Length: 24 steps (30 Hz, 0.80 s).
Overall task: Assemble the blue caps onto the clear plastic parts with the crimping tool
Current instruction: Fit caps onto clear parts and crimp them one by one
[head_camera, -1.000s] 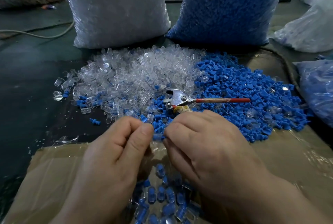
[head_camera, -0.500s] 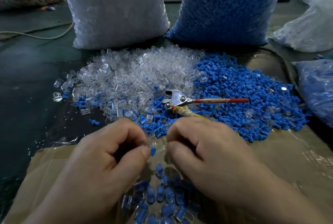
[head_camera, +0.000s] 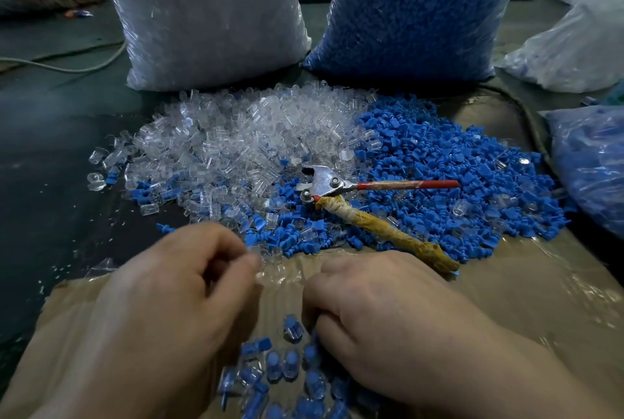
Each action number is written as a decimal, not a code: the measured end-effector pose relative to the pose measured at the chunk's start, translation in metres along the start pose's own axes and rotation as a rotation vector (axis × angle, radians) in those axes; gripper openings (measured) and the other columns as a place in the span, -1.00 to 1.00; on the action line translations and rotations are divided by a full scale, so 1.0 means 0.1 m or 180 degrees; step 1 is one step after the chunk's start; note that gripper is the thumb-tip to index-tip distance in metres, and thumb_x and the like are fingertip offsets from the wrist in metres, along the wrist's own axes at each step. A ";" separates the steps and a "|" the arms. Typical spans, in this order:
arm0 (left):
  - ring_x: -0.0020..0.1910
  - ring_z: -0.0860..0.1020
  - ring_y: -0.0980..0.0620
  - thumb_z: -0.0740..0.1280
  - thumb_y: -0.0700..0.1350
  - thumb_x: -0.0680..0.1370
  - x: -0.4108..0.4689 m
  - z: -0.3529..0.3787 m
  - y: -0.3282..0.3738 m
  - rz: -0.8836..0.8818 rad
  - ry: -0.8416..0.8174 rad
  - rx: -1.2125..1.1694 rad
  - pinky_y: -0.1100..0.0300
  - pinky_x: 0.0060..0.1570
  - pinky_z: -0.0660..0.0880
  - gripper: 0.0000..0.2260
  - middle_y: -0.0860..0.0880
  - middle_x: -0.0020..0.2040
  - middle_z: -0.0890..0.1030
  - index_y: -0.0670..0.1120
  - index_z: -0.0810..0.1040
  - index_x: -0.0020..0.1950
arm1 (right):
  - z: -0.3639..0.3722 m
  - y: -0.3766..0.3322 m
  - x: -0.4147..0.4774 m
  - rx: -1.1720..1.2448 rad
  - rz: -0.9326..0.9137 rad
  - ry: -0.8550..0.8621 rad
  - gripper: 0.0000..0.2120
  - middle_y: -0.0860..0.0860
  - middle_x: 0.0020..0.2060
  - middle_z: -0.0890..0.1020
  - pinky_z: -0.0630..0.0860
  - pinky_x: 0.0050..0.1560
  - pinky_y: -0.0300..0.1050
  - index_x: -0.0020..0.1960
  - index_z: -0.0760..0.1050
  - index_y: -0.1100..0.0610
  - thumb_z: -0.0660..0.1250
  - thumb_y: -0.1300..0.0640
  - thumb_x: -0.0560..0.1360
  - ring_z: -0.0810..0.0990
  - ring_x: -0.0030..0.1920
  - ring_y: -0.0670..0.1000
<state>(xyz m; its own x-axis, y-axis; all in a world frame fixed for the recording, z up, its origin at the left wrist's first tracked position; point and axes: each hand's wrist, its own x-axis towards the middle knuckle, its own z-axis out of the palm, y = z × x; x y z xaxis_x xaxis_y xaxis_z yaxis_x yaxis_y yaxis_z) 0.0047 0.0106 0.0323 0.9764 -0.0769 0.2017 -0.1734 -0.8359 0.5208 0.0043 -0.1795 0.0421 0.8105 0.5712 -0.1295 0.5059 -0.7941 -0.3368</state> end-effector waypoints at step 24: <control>-0.23 0.57 0.13 0.45 0.01 0.40 0.04 0.33 -0.13 0.0276 0.0100 0.0142 0.36 -0.26 0.38 -0.85 0.18 -0.11 0.53 0.13 0.58 -0.06 | 0.21 0.10 0.22 -0.0319 0.0253 0.0848 -0.78 -0.12 -0.21 0.34 0.37 -0.32 -0.03 -0.07 0.12 -0.09 -0.01 -0.22 0.58 0.50 -0.20 0.03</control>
<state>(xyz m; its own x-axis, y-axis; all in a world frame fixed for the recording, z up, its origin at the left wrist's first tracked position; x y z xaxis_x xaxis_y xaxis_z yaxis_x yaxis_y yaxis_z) 0.0152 0.0029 -0.0008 0.9534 -0.1335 0.2707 -0.2506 -0.8502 0.4630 0.0213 -0.1705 0.0165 0.8910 0.4425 0.1022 0.4537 -0.8583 -0.2398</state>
